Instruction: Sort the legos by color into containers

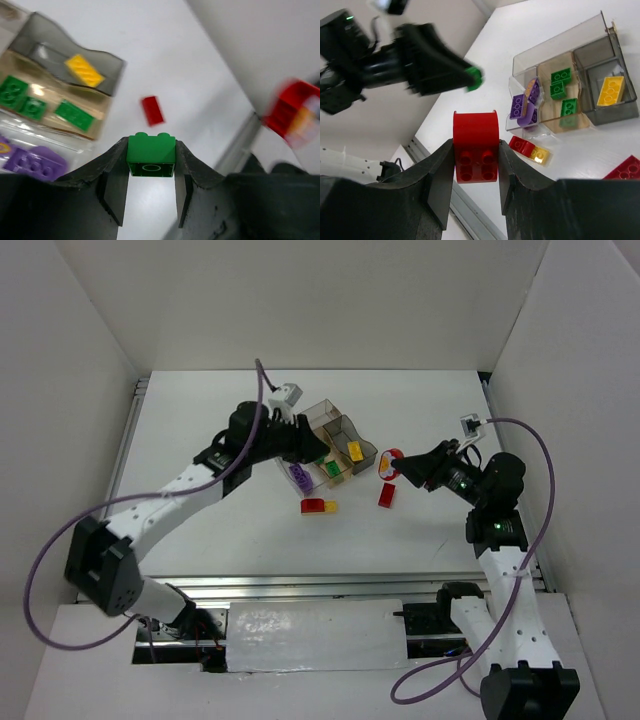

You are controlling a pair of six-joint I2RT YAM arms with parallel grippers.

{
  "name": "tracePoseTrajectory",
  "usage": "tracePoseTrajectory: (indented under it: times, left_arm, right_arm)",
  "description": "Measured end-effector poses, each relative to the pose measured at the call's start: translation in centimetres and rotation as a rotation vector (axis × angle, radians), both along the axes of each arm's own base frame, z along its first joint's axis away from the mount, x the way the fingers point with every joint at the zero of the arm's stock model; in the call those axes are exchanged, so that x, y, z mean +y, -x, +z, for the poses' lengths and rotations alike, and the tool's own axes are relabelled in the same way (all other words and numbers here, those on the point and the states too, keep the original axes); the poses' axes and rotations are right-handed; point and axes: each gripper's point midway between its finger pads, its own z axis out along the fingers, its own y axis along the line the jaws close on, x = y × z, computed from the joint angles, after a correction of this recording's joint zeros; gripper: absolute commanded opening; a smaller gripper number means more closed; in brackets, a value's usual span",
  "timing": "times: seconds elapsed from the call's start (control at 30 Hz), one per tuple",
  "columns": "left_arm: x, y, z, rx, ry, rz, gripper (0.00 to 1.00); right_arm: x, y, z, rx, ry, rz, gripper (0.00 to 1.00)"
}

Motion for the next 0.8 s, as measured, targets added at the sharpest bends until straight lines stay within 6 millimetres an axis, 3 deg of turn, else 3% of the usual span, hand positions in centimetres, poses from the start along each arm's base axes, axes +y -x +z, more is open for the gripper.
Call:
tracePoseTrajectory:
  times: [0.13, 0.2, 0.3, 0.4, 0.43, 0.5, 0.57, 0.6, 0.8]
  left_arm:
    - [-0.9, -8.4, -5.0, 0.082, -0.093, 0.161, 0.00]
    - [-0.8, -12.0, -8.1, 0.131, -0.133, 0.239, 0.05]
    - [-0.1, -14.9, -12.8, 0.204, -0.205, 0.316, 0.21]
    - [0.9, -15.8, -16.2, 0.268, -0.265, 0.360, 0.46]
    - [1.1, -15.7, -16.7, 0.282, -0.274, 0.369, 0.66]
    - [1.4, -15.6, -17.1, 0.293, -0.286, 0.383, 0.74]
    - [1.4, -15.9, -16.5, 0.276, -0.279, 0.392, 0.95]
    - [1.4, -16.0, -16.2, 0.265, -0.276, 0.392, 1.00]
    - [1.7, -15.2, -13.8, 0.232, -0.247, 0.396, 1.00]
  right_arm:
    - [-0.5, -0.4, -0.3, 0.051, 0.009, -0.042, 0.00]
    - [-0.7, -0.3, -0.2, 0.060, 0.017, -0.057, 0.00]
    - [-0.8, 0.1, -0.2, 0.063, 0.031, -0.063, 0.00]
    - [-0.8, 0.3, -0.2, 0.059, 0.041, -0.059, 0.00]
    - [-0.8, 0.3, -0.2, 0.059, 0.043, -0.056, 0.00]
    - [-0.7, 0.4, -0.4, 0.069, 0.042, -0.048, 0.00]
    - [-0.6, 0.3, -0.6, 0.078, 0.040, -0.039, 0.00]
    - [-0.5, 0.3, -0.6, 0.083, 0.040, -0.037, 0.00]
    - [-0.2, -0.6, -1.8, 0.135, 0.033, -0.020, 0.00]
